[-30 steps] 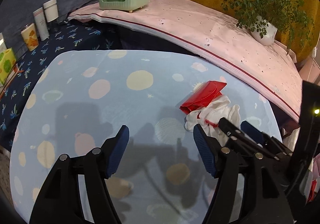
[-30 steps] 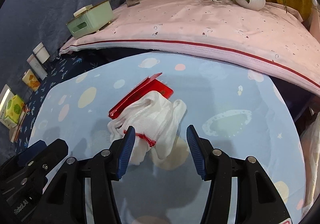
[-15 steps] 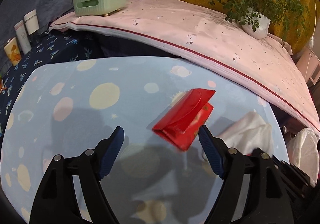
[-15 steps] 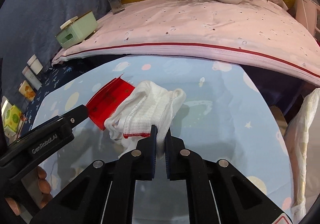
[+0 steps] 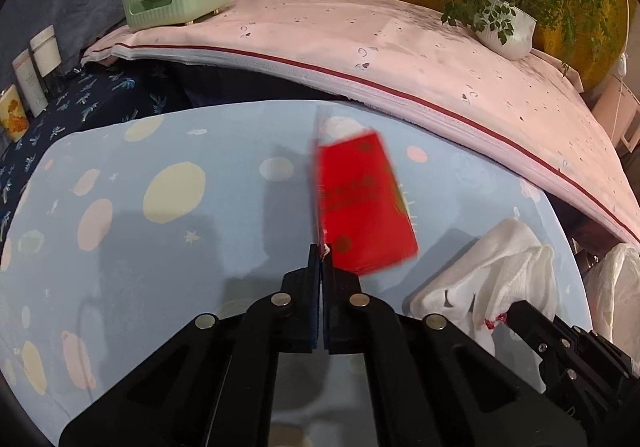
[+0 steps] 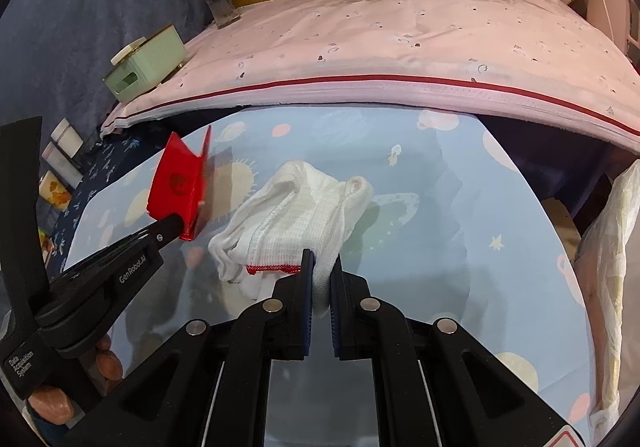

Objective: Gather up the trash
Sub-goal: 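Grasp the red packet with the left gripper while the right gripper grasps the white glove, then carry the red packet and white glove over the bin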

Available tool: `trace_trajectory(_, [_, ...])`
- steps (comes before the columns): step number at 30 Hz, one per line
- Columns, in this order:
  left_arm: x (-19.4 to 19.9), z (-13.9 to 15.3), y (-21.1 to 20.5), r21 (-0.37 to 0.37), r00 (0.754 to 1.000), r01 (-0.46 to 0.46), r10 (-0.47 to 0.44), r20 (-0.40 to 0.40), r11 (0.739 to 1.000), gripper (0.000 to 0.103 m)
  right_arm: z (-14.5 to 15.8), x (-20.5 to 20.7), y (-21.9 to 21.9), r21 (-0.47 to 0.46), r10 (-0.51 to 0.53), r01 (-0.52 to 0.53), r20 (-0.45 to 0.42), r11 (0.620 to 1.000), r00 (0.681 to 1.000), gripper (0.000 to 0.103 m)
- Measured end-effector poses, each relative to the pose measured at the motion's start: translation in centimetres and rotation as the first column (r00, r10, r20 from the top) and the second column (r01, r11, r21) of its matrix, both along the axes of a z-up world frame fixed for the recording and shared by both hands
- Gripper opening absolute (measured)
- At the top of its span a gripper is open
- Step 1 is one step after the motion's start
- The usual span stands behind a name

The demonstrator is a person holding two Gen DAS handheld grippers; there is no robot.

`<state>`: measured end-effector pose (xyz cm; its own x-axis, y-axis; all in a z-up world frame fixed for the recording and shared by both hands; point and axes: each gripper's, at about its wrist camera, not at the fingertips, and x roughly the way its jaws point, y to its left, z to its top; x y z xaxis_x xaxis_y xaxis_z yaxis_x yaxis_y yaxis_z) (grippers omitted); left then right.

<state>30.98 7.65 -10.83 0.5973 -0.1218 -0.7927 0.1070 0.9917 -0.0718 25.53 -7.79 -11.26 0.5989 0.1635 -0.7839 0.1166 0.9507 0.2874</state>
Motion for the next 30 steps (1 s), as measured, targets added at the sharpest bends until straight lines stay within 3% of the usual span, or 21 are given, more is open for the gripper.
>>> trace_trajectory(13, [-6.8, 4.3, -2.0, -0.019, 0.999, 0.033, -0.032, 0.037, 0.999, 0.0, 4.0, -5.2, -1.1, 0.017, -0.013, 0.012, 0.074, 1.0, 0.997, 0.007])
trace_trajectory(30, [-17.8, 8.7, -7.1, -0.062, 0.991, 0.107, -0.101, 0.093, 0.992, 0.0, 9.3, -15.8, -7.1, 0.025, -0.087, 0.083, 0.192, 0.996, 0.978, 0.007])
